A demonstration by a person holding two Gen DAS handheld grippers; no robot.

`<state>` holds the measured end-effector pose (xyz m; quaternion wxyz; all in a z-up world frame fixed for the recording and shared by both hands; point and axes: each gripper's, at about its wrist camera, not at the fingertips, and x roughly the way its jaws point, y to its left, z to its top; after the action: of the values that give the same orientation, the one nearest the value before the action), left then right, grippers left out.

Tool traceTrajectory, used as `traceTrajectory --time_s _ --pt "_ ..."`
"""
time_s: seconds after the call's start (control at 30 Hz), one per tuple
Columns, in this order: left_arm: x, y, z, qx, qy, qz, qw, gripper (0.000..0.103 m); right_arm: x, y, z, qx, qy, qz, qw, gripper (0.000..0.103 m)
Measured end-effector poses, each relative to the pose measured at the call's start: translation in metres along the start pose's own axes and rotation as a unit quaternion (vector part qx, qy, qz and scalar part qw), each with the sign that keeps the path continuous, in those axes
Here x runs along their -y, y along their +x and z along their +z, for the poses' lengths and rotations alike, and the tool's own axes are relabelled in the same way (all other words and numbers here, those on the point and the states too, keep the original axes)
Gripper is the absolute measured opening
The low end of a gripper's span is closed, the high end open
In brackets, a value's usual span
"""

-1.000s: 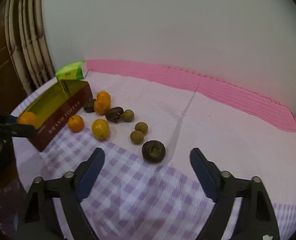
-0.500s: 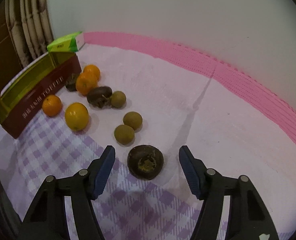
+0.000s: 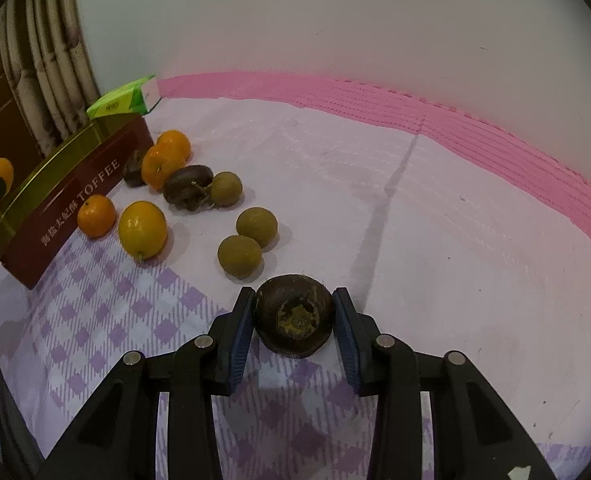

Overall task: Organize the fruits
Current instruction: 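Carry the orange into the gold tray and open left gripper while right grasps dark brown fruit, then carry the dark brown fruit into the gold tray and open the right gripper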

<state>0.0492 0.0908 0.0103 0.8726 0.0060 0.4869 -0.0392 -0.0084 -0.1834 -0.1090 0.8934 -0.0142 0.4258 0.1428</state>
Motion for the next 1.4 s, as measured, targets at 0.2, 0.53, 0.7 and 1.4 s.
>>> traceTrajectory --time_s 0.2,0.53,0.7,1.4 --pt "-0.033 0.033 0.023 -0.009 0.01 0.053 0.9985 0.039 0.0 0.003 0.0 0.002 0.007 0.001 1.0 0.036" --pt "-0.06 0.087 0.052 -0.037 0.036 0.109 0.9927 0.039 0.001 0.003 0.0 0.002 0.005 -0.003 1.0 0.036" --pt "-0.065 0.106 0.062 -0.049 0.043 0.138 0.9882 0.039 0.001 0.004 0.0 0.002 0.004 -0.004 1.0 0.036" --pt "-0.064 -0.042 -0.03 0.057 -0.115 0.047 0.9906 0.082 0.008 -0.03 0.001 0.018 0.057 0.008 0.998 0.036"
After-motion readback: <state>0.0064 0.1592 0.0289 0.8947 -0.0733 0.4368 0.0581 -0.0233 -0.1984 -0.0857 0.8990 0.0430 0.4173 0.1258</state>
